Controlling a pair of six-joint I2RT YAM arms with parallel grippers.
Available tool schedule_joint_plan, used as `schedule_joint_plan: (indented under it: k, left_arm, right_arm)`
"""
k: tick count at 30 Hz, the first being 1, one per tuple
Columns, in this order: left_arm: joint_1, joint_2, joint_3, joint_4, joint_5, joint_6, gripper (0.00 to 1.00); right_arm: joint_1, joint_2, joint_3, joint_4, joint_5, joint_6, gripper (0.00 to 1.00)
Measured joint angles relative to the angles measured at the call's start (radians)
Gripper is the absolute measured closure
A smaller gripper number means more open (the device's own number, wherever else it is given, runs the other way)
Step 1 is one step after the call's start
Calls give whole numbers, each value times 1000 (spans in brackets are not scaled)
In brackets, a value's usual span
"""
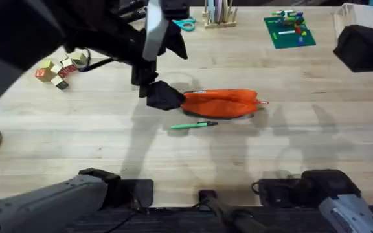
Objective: Unzip the bag, pick up the pens from the table one at a time and place them inside, then zip the bag closed.
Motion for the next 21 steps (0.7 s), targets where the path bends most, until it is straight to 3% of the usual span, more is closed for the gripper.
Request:
schedule_joint_plan:
  k: [12, 21]
  left_arm:
    - [-8, 220, 0, 0, 10, 0, 8]
    - [-42, 367, 0, 34, 23, 0, 7]
  right_arm:
    - [0, 0, 0, 0, 0, 0, 3]
    - [0, 0, 0, 0, 0, 0, 3]
